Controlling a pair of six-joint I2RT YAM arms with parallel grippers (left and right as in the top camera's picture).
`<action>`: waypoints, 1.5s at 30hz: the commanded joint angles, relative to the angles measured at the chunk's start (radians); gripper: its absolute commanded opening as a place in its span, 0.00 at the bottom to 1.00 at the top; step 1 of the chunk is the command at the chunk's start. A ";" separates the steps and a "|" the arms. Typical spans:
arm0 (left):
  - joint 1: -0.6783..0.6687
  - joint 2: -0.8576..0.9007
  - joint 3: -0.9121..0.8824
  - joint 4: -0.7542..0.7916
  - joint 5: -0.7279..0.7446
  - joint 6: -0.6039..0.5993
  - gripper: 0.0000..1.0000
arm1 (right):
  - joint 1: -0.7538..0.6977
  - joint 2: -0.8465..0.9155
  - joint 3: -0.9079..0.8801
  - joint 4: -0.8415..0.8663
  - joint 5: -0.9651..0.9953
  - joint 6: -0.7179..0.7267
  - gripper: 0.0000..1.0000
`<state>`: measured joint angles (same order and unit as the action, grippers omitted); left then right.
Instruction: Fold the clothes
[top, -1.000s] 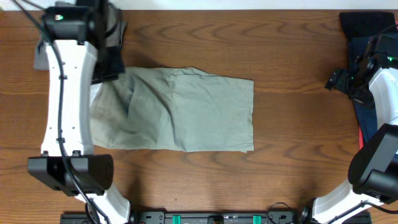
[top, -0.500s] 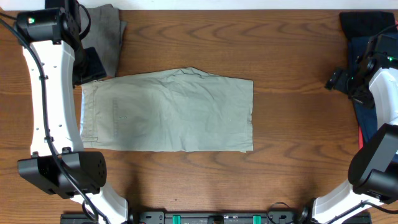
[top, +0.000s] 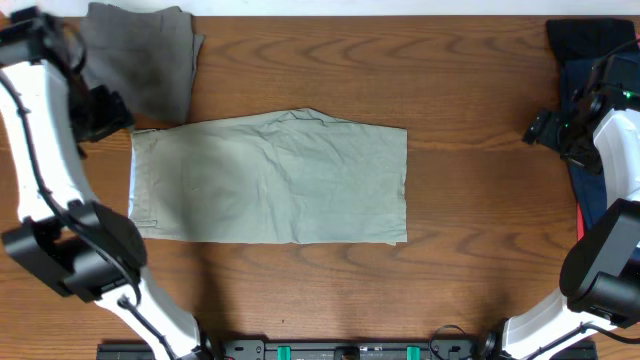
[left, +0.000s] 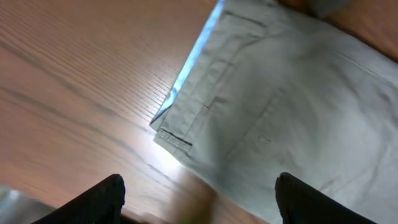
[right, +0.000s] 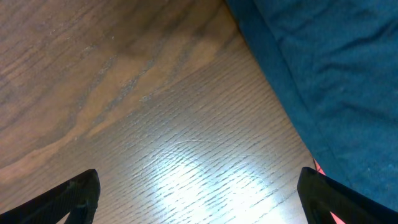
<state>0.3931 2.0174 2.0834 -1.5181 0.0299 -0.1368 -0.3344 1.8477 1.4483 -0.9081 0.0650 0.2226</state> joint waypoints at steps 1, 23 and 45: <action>0.064 0.056 -0.005 -0.005 0.124 0.060 0.79 | -0.005 -0.013 0.010 0.000 0.010 -0.011 0.99; 0.212 0.347 -0.036 0.035 0.371 0.320 0.79 | -0.005 -0.013 0.010 0.000 0.010 -0.011 0.99; 0.227 0.351 -0.307 0.340 0.461 0.446 0.80 | -0.005 -0.013 0.010 0.000 0.010 -0.011 0.99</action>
<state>0.6201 2.3302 1.8244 -1.2053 0.4252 0.2478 -0.3344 1.8477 1.4483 -0.9081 0.0647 0.2226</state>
